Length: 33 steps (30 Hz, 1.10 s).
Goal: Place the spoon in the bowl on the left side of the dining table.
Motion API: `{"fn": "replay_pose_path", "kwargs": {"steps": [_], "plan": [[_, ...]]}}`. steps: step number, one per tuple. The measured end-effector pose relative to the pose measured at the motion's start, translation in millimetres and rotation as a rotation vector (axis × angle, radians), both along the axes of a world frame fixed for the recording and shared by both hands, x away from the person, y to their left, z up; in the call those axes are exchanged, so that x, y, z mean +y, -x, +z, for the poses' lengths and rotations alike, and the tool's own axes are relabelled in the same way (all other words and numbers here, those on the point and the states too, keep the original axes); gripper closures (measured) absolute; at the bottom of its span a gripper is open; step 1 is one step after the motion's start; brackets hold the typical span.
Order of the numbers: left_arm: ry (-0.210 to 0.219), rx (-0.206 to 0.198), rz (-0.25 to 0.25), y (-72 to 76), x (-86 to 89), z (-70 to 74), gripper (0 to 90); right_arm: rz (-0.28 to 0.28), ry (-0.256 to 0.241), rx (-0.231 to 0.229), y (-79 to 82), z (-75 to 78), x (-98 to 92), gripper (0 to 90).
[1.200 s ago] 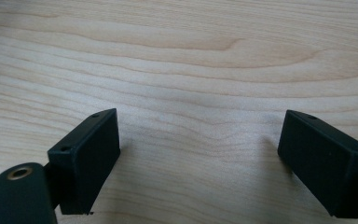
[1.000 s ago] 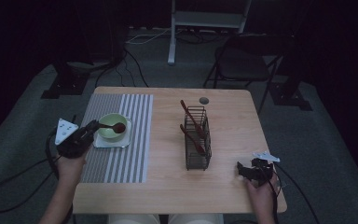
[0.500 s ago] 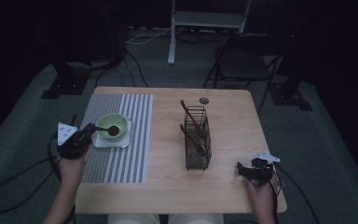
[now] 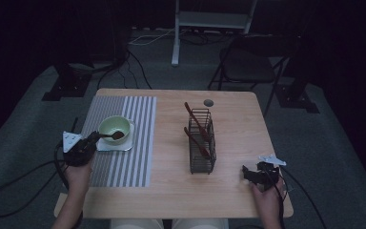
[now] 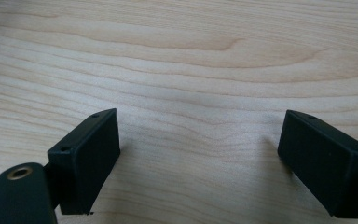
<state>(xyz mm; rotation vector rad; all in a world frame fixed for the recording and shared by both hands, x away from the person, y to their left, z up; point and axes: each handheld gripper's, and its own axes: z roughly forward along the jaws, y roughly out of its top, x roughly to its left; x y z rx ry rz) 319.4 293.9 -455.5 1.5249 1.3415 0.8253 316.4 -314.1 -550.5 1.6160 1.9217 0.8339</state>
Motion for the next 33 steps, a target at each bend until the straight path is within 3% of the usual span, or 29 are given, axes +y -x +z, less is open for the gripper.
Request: {"fn": "replay_pose_path", "kwargs": {"steps": [7,12,14,18,23,33], "plan": [[0.003,0.039,0.024,1.6,1.2,-16.1,83.1,0.0,0.0,0.0,0.0,0.0,0.0,12.2],[0.057,0.043,0.023,5.1,8.0,-21.7,82.9,0.002,0.001,-0.001,0.0,0.0,-0.1,12.3],[0.034,0.055,0.044,5.6,7.9,-22.9,83.0,0.002,0.0,-0.001,0.0,0.0,0.0,12.3],[0.038,0.075,0.073,3.9,9.6,-25.7,83.0,0.002,0.0,-0.001,0.0,0.0,0.0,12.3],[0.06,0.089,0.055,3.1,8.9,-30.3,82.6,0.001,0.0,0.0,0.0,0.1,0.0,12.3],[-0.022,0.103,0.054,4.0,5.9,-35.3,66.6,0.001,0.0,0.0,0.0,0.1,0.0,12.3]]}}
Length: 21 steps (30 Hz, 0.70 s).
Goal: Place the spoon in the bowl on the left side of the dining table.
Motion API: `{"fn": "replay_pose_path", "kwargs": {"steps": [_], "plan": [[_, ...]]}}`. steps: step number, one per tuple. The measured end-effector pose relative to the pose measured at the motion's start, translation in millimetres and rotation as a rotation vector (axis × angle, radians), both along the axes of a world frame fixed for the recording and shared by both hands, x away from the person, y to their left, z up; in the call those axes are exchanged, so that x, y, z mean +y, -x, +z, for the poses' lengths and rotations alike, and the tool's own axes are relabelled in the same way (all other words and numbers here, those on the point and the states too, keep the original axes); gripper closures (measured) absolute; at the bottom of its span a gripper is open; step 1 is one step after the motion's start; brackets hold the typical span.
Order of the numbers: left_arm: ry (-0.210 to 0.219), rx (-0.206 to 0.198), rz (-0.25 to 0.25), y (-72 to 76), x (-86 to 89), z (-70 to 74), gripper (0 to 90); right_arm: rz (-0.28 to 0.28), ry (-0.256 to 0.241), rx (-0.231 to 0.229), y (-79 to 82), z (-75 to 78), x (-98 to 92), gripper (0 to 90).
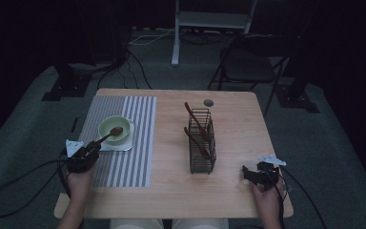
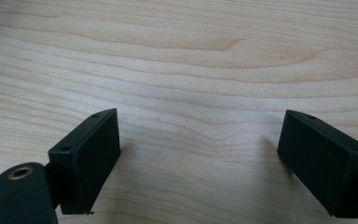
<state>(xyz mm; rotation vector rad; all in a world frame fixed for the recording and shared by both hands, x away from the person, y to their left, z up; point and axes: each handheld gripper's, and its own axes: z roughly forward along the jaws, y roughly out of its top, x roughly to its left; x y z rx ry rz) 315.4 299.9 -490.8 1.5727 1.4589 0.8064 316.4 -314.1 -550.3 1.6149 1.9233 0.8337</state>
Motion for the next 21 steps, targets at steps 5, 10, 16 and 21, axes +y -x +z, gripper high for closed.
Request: {"fn": "replay_pose_path", "kwargs": {"steps": [5,10,16,21], "plan": [[-0.038,0.008,-0.009,3.2,-1.6,-2.1,59.7,0.0,0.0,0.0,0.0,0.0,0.0,12.3],[-0.025,0.031,0.012,7.4,-1.4,-5.9,46.2,-0.001,-0.001,0.0,0.0,0.0,0.1,12.3],[-0.011,0.085,0.033,10.8,-0.8,-11.7,28.6,0.0,-0.001,0.0,0.0,0.0,0.1,12.3],[0.011,0.123,0.012,16.6,1.7,-21.0,19.5,-0.001,-0.001,0.0,0.0,0.0,0.1,12.3]]}}
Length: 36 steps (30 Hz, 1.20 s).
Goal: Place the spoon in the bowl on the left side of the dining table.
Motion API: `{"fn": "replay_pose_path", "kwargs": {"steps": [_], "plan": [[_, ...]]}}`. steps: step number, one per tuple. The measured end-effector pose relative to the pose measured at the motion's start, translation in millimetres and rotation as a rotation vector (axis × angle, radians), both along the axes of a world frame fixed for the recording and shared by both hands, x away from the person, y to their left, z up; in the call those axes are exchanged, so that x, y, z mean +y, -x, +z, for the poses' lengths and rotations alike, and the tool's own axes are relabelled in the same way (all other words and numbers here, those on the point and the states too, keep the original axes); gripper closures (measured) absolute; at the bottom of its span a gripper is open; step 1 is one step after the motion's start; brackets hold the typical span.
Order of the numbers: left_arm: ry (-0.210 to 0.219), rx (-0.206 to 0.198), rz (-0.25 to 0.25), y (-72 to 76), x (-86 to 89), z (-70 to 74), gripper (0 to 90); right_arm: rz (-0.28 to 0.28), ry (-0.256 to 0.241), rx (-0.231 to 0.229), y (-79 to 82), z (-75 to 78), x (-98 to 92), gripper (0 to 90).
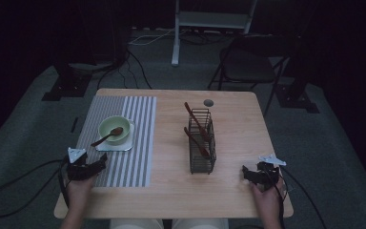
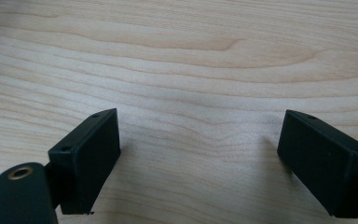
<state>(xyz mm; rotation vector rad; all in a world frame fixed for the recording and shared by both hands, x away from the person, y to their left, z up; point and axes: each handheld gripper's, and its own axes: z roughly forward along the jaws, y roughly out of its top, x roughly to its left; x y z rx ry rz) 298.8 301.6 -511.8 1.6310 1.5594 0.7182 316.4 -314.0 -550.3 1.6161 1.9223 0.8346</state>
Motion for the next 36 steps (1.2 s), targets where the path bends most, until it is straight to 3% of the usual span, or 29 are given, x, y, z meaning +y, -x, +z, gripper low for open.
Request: {"fn": "replay_pose_path", "kwargs": {"steps": [3,6,10,12,16,21,22,27,31,36], "plan": [[0.009,0.011,-0.01,5.9,2.4,-6.0,18.5,0.0,0.0,0.0,0.0,0.0,0.0,12.3],[0.003,0.028,-0.027,10.3,3.9,-9.6,10.6,0.0,0.0,0.0,0.0,0.0,0.0,12.3],[-0.001,0.029,-0.038,19.0,4.0,-9.3,9.9,0.0,0.0,0.0,0.0,0.0,0.0,12.3],[-0.003,0.041,-0.063,22.1,3.9,-9.2,2.3,0.0,0.0,0.0,0.0,0.0,0.0,12.3],[-0.042,0.005,-0.048,32.4,4.4,-8.9,1.9,0.0,0.0,0.0,0.0,0.0,0.0,12.3],[-0.04,-0.01,-0.058,40.2,6.8,-9.9,2.0,0.0,0.0,0.0,0.0,0.0,0.0,12.3],[-0.063,-0.013,-0.074,43.8,7.4,-13.1,2.0,0.0,0.0,0.0,0.0,0.0,0.0,12.3],[-0.085,0.006,-0.108,52.8,9.8,-18.8,2.0,0.0,0.0,0.0,0.0,0.0,0.0,12.3],[-0.107,0.01,-0.096,60.5,11.5,-19.9,2.0,0.0,0.0,0.0,0.0,0.0,0.0,12.3],[-0.1,0.021,-0.082,68.5,16.5,-23.2,2.0,0.0,0.0,0.0,0.0,0.0,0.0,12.3]]}}
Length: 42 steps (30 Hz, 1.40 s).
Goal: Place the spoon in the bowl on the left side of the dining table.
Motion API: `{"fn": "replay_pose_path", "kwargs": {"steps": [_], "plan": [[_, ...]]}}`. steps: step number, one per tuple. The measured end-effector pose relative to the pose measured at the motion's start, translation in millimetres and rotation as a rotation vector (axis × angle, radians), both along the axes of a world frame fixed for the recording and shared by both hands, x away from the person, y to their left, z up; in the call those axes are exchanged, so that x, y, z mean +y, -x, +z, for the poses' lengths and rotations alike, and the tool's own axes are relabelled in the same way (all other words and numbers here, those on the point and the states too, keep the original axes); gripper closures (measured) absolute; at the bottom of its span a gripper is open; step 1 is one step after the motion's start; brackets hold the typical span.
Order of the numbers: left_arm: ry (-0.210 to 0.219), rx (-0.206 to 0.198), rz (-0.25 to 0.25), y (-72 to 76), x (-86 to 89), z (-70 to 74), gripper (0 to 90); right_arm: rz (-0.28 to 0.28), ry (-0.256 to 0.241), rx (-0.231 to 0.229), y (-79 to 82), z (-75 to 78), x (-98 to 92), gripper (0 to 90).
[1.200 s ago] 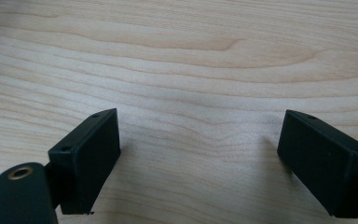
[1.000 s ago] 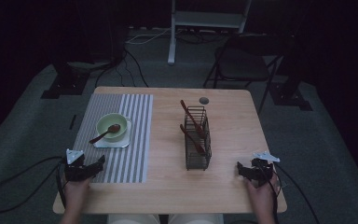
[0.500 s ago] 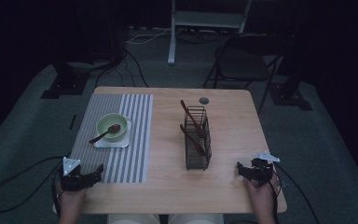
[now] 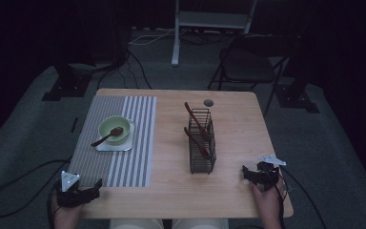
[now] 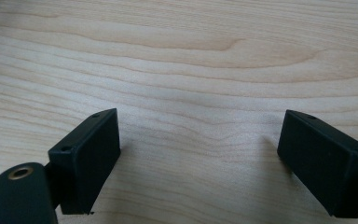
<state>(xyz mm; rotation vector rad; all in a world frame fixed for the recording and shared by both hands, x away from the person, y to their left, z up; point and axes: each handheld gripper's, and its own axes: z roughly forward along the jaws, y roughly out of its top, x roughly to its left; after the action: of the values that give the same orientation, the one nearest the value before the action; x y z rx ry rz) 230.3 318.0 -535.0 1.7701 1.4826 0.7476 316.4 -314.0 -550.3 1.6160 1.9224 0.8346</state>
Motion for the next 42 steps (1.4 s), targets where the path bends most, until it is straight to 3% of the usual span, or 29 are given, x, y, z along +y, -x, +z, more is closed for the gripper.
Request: {"fn": "replay_pose_path", "kwargs": {"steps": [7,24,30,42], "plan": [[0.021,-0.003,0.014,7.0,5.3,-2.4,2.0,0.0,0.0,0.0,0.0,0.0,0.0,12.3],[-0.021,0.015,0.05,21.1,19.7,-7.9,2.0,0.0,0.0,0.0,0.0,0.0,0.0,12.3],[-0.001,0.022,0.068,26.1,27.6,-9.1,2.0,0.0,0.0,0.0,0.0,0.0,0.0,12.3],[0.006,0.028,0.046,26.4,21.3,-8.1,2.0,0.007,0.001,0.0,0.5,0.0,-0.4,12.3]]}}
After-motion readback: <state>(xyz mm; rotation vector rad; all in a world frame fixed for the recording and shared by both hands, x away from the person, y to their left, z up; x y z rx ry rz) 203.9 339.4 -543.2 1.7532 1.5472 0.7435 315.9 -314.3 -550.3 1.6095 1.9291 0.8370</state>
